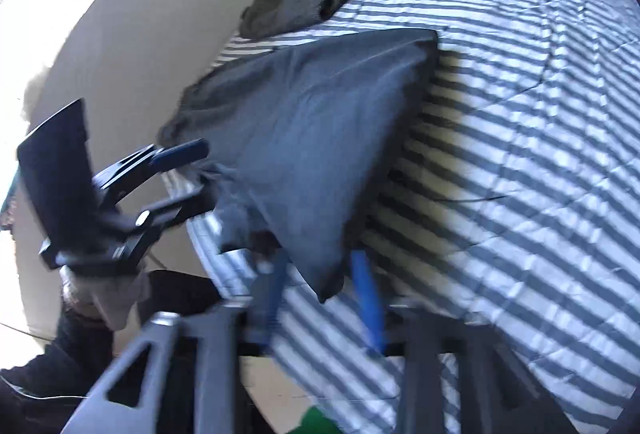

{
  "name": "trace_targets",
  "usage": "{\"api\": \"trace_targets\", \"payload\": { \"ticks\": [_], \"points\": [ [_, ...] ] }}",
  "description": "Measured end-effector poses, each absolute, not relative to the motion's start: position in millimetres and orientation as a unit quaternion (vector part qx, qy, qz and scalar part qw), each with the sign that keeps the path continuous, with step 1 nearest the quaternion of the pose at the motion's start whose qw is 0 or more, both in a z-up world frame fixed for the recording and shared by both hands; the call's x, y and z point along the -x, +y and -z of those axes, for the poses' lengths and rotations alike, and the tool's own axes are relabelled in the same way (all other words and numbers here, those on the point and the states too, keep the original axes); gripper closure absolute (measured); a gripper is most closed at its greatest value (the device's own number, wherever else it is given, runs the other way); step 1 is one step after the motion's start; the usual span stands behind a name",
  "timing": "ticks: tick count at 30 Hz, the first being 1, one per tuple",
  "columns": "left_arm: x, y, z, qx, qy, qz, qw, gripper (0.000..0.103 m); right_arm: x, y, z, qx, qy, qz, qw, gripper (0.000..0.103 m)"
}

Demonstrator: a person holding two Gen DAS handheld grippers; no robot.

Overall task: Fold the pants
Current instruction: 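Fold the trousers over again with the right tool and open it, then grasp the folded trousers edge with the left tool while the right tool grasps the cuff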

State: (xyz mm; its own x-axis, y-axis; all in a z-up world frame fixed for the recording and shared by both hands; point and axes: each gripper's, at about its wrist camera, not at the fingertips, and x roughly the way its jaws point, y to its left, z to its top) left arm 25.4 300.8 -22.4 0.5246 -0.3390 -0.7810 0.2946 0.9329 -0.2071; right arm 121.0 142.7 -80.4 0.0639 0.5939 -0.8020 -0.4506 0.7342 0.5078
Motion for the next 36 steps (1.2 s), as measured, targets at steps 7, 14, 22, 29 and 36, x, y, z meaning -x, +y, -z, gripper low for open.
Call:
{"api": "trace_targets", "payload": {
  "ticks": [7,14,22,29,36],
  "points": [
    [-37,222,53,0.012,0.460,0.215,0.861,0.026,-236,134,109,-0.136,0.583,-0.295,0.745,0.052],
    [-58,195,95,-0.020,0.489,0.193,0.850,0.026,-307,180,133,-0.127,0.603,-0.317,0.721,0.052],
    [-62,221,104,0.022,0.483,0.193,0.853,0.087,-315,219,144,-0.109,0.609,-0.332,0.712,0.088],
    [-55,250,95,0.115,0.467,0.214,0.850,0.096,-310,215,125,-0.119,0.587,-0.329,0.730,0.098],
    [-53,255,67,0.148,0.445,0.238,0.851,0.096,-303,192,93,-0.128,0.564,-0.324,0.749,0.100]
  ]
}}
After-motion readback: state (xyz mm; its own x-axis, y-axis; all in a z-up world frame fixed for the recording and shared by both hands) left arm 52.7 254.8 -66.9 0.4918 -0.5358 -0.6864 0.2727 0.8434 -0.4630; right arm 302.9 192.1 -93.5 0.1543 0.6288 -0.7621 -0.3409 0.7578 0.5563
